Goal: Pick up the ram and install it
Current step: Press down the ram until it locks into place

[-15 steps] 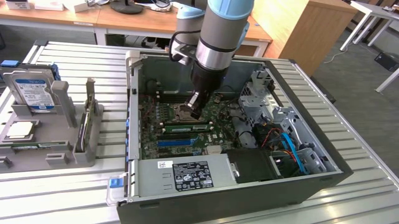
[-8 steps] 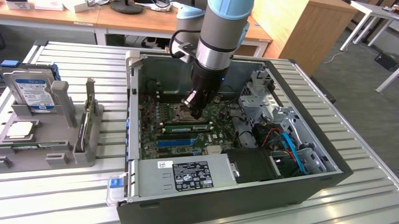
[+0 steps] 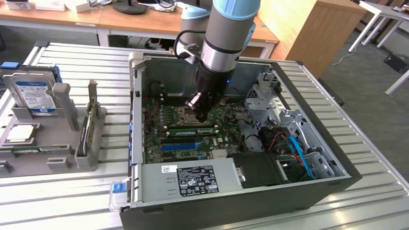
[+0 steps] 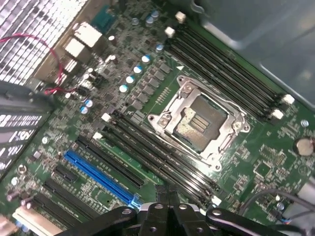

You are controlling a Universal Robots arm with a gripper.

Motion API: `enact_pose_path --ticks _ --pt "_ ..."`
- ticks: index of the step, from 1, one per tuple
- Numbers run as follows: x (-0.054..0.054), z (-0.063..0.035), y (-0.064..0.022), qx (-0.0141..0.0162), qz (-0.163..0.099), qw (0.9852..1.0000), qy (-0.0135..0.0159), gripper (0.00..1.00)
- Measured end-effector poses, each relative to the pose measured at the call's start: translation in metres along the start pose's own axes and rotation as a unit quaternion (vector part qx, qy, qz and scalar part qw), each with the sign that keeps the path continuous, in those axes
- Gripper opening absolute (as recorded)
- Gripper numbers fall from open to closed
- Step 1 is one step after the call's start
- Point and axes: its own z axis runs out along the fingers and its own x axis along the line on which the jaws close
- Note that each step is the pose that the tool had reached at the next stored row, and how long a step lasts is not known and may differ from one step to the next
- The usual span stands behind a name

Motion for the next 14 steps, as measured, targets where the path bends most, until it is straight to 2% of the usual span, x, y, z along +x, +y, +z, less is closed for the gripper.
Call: enact_pose_path --ticks 5,14 --pt "0.0 0.0002 0.0 0.0003 0.042 0.9991 -0.0009 0.11" --pt "0.0001 0.0002 0.0004 0.001 0.099 0.9951 -0.002 0.11"
